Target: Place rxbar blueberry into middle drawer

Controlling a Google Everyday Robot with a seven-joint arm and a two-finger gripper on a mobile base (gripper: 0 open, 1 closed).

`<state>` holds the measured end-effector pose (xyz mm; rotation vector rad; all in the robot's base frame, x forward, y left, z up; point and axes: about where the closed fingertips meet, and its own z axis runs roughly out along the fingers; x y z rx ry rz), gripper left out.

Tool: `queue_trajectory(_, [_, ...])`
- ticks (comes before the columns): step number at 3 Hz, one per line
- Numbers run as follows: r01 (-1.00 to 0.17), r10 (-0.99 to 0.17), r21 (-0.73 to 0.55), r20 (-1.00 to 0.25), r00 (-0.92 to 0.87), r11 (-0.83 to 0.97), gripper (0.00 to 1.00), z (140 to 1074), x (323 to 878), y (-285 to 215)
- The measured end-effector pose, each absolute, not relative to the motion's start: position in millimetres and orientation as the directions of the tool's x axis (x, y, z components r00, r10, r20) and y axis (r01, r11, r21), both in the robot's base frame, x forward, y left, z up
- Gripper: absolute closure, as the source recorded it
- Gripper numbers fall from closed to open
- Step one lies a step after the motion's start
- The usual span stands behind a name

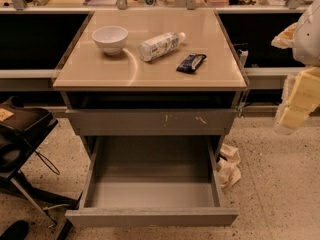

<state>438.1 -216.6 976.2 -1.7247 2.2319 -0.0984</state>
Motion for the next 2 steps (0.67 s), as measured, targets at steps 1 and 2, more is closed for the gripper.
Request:
queue_trajectory(1, [-0.931,-0.953,-0.246,-0.207,-0.221,0.27,0.0,976.2,438.2,-216.6])
queue_trajectory(2, [-0.939,-0.957,-0.251,-0.227,-0.179,0.235,0.0,980.4,450.2,-211.4])
